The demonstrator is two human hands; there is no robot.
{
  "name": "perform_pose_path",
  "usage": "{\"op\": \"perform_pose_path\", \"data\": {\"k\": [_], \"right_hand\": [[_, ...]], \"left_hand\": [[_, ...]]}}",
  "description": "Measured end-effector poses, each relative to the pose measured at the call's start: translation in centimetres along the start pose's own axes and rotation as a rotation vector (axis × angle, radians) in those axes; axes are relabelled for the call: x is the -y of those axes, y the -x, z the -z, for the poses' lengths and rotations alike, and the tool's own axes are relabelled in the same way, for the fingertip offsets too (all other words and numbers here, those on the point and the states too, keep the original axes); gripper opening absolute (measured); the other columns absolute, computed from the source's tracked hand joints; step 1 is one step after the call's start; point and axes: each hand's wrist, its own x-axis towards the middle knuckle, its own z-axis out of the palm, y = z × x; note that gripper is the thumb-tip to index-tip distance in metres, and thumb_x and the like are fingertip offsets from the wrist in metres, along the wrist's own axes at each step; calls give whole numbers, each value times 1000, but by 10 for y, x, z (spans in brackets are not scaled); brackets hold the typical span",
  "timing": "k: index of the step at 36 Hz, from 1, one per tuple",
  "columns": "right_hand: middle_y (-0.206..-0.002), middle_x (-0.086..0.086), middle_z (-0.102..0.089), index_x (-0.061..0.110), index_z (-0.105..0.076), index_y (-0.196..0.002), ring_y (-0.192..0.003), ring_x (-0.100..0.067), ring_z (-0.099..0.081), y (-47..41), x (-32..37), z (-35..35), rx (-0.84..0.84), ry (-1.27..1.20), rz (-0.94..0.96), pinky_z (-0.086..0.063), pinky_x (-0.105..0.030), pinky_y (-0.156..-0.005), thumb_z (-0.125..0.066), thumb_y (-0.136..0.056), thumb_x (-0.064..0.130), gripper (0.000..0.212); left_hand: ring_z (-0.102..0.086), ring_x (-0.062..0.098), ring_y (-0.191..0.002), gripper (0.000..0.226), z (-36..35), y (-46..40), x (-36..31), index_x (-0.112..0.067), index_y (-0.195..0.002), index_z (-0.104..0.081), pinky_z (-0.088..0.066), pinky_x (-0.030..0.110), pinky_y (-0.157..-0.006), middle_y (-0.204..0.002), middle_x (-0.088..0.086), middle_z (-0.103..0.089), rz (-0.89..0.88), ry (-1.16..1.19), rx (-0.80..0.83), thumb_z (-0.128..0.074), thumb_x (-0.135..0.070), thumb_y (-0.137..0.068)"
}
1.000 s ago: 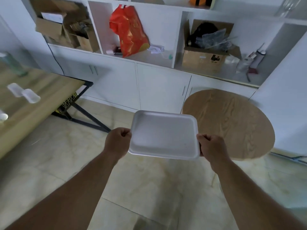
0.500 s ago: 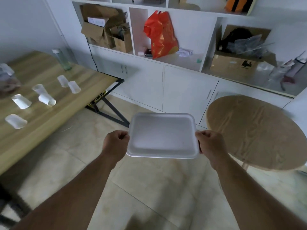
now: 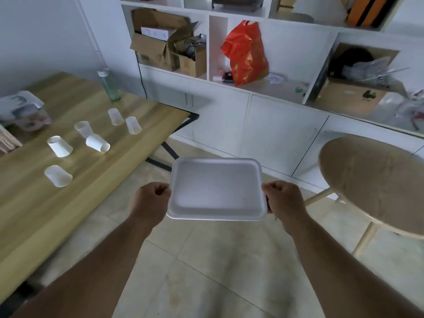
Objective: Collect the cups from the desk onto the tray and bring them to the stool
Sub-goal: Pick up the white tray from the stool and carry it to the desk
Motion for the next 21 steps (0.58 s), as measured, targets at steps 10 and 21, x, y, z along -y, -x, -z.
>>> {"op": "perform_pose_path", "data": {"k": [10, 21], "right_hand": [[-68, -18, -75, 9, -77, -73, -55, -27, -68, 8, 43, -82, -9, -5, -8, -64, -54, -68, -69, -89, 19, 21], [-60, -5, -70, 12, -76, -72, -54, -25, -66, -28, 69, -142, 88, -10, 4, -64, -54, -70, -70, -90, 19, 20]], "left_hand": [[-50, 18, -63, 23, 67, -57, 29, -9, -81, -78, -42, 29, -57, -69, 1, -64, -2, -15, -15, -59, -11, -95], [-54, 17, -67, 18, 93, -103, 47, -14, -92, -79, -43, 23, -55, -79, 1, -69, 63, 0, -98, -61, -14, -97]]}}
